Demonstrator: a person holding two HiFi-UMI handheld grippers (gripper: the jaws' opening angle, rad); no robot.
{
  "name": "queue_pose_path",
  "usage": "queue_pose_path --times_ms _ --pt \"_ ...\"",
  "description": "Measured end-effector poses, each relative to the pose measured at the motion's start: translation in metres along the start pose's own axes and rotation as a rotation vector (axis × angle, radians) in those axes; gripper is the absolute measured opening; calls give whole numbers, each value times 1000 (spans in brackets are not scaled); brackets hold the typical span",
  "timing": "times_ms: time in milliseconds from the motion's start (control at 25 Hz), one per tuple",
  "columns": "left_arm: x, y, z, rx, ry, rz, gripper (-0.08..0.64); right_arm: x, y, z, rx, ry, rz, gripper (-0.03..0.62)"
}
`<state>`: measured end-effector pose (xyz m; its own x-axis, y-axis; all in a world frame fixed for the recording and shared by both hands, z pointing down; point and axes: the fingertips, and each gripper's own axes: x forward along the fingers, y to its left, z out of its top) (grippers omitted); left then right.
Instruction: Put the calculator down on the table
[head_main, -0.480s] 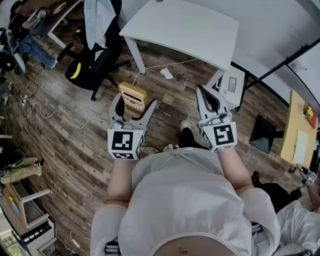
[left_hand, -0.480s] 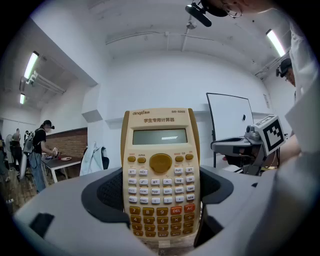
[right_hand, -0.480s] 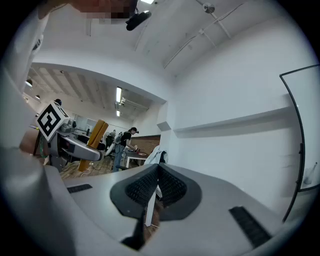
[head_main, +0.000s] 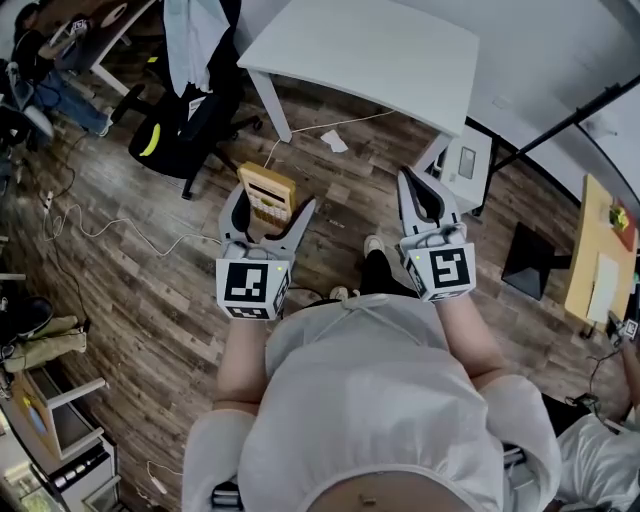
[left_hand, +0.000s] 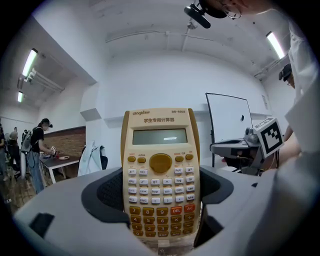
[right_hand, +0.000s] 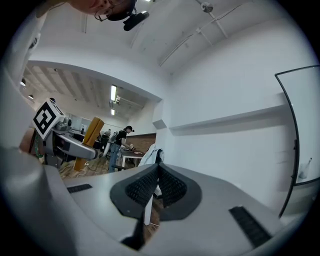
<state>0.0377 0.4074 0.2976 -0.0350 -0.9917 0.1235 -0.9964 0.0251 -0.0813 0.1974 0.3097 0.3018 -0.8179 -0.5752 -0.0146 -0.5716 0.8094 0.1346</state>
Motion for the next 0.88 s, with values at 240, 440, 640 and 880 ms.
queue_pose_path --times_ms 240,440,640,880 --pt "8 15 -10 -24 23 12 427 19 -5 -12 74 23 -30 2" --pt "42 37 -20 -30 51 29 427 62 -22 -25 74 41 -17 3" --pt "100 59 -26 -37 87 54 426 120 -52 -41 65 66 35 5" --pt "208 88 -21 -32 135 79 426 215 -117 -57 79 111 89 5"
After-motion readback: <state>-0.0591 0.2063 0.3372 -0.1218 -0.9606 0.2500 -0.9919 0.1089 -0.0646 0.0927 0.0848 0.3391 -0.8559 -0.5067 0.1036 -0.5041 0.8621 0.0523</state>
